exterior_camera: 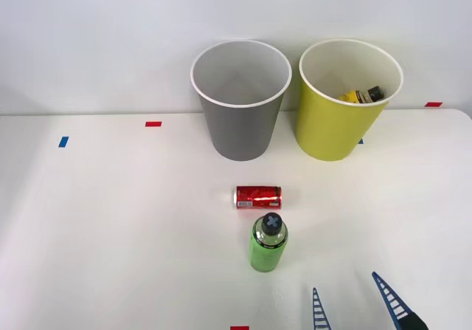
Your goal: Put cans in the gray bin, plastic bottles in the light green bin
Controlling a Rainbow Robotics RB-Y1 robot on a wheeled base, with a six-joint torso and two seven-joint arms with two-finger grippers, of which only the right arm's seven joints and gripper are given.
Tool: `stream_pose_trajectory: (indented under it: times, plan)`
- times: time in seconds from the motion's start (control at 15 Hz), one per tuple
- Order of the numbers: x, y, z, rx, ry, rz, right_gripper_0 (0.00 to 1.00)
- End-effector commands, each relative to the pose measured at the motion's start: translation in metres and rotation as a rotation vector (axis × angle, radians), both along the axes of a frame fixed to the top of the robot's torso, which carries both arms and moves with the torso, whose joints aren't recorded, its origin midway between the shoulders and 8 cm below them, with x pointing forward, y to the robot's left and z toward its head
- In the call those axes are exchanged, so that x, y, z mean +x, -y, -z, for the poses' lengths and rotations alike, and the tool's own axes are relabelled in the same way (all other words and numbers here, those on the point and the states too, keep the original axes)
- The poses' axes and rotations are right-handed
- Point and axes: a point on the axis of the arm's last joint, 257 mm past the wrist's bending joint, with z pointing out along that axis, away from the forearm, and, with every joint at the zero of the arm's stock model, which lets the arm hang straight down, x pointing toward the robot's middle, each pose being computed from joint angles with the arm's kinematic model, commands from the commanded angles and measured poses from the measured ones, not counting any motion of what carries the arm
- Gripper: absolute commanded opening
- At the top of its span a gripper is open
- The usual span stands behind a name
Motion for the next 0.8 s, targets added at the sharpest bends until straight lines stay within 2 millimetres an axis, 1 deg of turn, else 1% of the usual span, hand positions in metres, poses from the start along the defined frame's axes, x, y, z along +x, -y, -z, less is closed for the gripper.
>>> stream_pose_trajectory:
  times: [0.07,0.47,0.53,0.6,0.67,0.8]
  plan:
    - [0.0,0.0,0.0,0.0,0.0,0.0,1.0]
    - [0.0,0.0,0.0,0.0,0.0,0.0,1.0]
    - [-0.003,0.001,0.018,-0.002,-0.043,-0.002,1.0]
    - [-0.002,0.002,0.015,0.02,-0.03,0.001,1.0]
    - [0.0,0.001,0.007,0.093,-0.024,0.013,1.0]
    - [0.002,-0.01,-0.003,0.113,-0.014,-0.053,1.0]
